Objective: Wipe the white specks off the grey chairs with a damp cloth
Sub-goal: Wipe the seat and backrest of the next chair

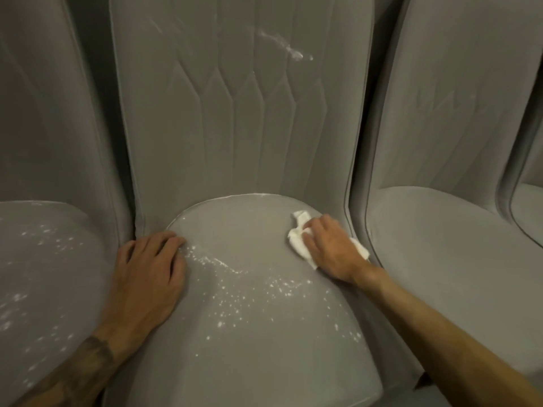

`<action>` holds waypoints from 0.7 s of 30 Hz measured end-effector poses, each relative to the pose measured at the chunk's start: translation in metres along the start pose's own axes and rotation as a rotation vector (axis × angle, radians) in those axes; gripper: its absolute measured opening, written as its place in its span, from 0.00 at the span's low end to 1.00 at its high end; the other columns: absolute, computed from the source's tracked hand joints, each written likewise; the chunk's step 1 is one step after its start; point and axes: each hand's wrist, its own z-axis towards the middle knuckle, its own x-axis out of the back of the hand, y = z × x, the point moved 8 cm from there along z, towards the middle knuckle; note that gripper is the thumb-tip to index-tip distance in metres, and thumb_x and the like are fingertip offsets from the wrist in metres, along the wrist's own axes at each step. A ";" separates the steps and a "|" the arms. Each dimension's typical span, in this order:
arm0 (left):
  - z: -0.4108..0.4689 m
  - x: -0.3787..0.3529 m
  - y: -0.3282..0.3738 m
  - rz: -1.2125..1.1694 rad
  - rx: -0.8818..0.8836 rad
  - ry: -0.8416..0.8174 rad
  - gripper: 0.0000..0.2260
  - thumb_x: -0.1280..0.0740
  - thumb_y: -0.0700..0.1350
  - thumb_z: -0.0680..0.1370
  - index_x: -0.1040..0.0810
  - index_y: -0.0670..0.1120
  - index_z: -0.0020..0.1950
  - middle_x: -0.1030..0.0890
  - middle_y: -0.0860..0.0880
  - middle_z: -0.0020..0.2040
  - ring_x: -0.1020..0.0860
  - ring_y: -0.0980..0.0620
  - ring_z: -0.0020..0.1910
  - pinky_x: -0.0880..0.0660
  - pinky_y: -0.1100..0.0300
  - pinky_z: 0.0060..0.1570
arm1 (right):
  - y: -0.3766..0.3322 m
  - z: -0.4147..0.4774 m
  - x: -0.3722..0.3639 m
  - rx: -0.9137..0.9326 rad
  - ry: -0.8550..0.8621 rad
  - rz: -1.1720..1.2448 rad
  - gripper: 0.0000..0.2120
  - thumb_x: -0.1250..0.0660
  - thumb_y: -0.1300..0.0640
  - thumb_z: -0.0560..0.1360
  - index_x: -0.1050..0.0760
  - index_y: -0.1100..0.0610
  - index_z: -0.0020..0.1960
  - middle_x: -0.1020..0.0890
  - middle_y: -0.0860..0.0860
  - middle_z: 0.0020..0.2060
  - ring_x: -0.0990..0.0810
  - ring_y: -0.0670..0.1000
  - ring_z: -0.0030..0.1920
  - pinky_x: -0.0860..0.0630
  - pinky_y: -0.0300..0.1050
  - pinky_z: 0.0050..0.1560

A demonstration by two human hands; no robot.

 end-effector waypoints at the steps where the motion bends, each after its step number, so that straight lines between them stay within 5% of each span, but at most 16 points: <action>1: 0.000 0.001 0.000 -0.004 0.004 -0.001 0.17 0.45 0.49 0.81 0.20 0.48 0.61 0.20 0.49 0.61 0.22 0.46 0.61 0.35 0.46 0.64 | 0.014 0.002 0.007 -0.118 0.026 0.003 0.17 0.51 0.51 0.85 0.28 0.59 0.61 0.26 0.57 0.59 0.29 0.58 0.56 0.35 0.54 0.61; 4: 0.001 0.001 0.004 -0.001 0.006 -0.011 0.16 0.45 0.49 0.81 0.21 0.48 0.61 0.20 0.49 0.60 0.23 0.46 0.60 0.35 0.45 0.63 | 0.000 -0.006 0.009 -0.194 0.135 -0.072 0.15 0.50 0.53 0.84 0.29 0.61 0.60 0.26 0.59 0.58 0.29 0.59 0.55 0.35 0.54 0.60; 9: -0.001 0.003 0.004 -0.004 0.006 -0.050 0.17 0.47 0.49 0.82 0.22 0.48 0.62 0.20 0.49 0.61 0.23 0.46 0.61 0.35 0.45 0.65 | -0.057 -0.058 -0.012 0.131 0.064 -0.029 0.14 0.48 0.48 0.84 0.29 0.56 0.57 0.28 0.53 0.51 0.32 0.53 0.48 0.34 0.50 0.54; 16: -0.001 0.009 0.008 0.010 -0.014 -0.041 0.17 0.47 0.48 0.81 0.22 0.49 0.62 0.20 0.48 0.60 0.23 0.45 0.60 0.34 0.44 0.64 | 0.000 -0.059 0.015 -0.304 0.153 -0.200 0.15 0.48 0.52 0.84 0.30 0.61 0.60 0.26 0.60 0.57 0.29 0.61 0.55 0.35 0.54 0.58; 21: 0.000 0.008 0.007 -0.001 -0.024 -0.057 0.16 0.45 0.47 0.81 0.22 0.48 0.61 0.20 0.48 0.60 0.23 0.44 0.60 0.34 0.44 0.63 | -0.076 -0.079 -0.017 -0.032 0.105 -0.098 0.14 0.47 0.51 0.84 0.29 0.60 0.58 0.27 0.59 0.54 0.30 0.59 0.50 0.35 0.55 0.55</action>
